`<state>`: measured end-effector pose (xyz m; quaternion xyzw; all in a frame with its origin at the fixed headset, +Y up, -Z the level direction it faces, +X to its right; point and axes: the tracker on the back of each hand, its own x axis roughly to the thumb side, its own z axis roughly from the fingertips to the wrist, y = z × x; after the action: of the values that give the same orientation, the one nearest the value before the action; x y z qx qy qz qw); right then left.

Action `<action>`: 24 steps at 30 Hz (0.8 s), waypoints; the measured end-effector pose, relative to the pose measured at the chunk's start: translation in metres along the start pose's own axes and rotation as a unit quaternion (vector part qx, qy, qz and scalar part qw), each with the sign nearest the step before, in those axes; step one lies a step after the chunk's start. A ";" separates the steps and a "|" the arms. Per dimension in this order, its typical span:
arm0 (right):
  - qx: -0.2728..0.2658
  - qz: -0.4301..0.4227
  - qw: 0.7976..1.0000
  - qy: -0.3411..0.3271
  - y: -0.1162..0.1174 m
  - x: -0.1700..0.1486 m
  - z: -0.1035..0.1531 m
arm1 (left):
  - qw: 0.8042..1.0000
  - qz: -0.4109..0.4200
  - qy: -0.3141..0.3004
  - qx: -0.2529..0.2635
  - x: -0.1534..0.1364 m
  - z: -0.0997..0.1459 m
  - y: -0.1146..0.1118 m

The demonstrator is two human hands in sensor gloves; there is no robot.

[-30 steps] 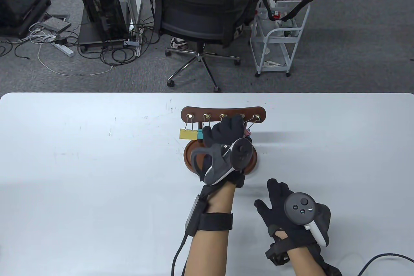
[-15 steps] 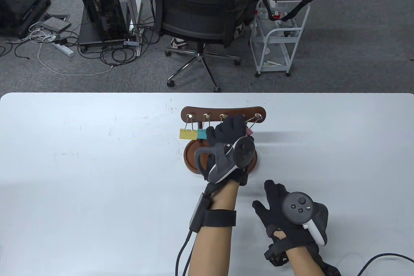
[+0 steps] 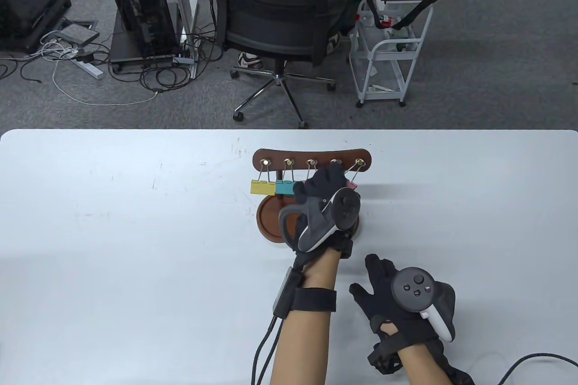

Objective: Hook binder clip onto key rack

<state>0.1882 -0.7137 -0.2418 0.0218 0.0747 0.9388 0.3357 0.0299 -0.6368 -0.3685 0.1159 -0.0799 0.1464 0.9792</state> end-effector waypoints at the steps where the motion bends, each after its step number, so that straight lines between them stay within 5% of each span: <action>1: 0.000 0.000 1.000 0.000 0.000 0.000 0.000 | 1.000 0.001 0.001 -0.001 0.000 0.000 -0.002; 24: 0.006 -0.004 1.000 0.003 0.001 0.000 0.000 | 0.998 0.051 0.018 -0.017 -0.009 0.002 -0.031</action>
<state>0.1877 -0.7147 -0.2418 0.0207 0.0818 0.9371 0.3386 0.0305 -0.6683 -0.3748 0.0922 -0.0707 0.1969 0.9735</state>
